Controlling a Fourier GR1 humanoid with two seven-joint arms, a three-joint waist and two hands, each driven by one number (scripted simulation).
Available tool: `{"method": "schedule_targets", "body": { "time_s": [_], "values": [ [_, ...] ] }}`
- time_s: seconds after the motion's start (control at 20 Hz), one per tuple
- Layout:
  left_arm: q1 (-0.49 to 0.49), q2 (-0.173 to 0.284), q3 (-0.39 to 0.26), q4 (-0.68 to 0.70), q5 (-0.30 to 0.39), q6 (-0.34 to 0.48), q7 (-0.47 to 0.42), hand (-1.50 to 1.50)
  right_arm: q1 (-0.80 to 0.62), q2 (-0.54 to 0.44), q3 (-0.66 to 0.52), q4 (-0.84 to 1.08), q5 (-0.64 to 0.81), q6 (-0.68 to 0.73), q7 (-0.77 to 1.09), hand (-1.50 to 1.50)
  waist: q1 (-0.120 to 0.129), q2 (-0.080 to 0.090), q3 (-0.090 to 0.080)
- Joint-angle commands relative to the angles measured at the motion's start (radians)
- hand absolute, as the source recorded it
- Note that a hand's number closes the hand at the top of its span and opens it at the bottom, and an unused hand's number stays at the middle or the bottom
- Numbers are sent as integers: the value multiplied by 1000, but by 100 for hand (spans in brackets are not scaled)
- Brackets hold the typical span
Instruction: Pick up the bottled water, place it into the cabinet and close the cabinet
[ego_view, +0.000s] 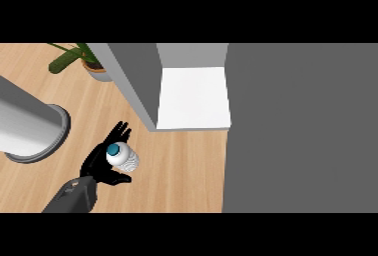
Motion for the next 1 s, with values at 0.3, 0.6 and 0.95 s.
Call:
{"method": "schedule_targets", "body": {
  "time_s": [0.3,0.6,0.95],
  "values": [
    [-39,-68,-42,-19,-14,-111,-29,150,-45,11,10,11,24,-28,20,-150,4,6,-11],
    [-8,-49,-48,-7,-23,-135,-87,150,17,-3,0,5,0,12,-27,-150,-4,6,-11],
    [121,15,98,-64,116,11,-177,150,22,5,0,4,28,-7,-33,-150,15,3,-11]
  ]
}}
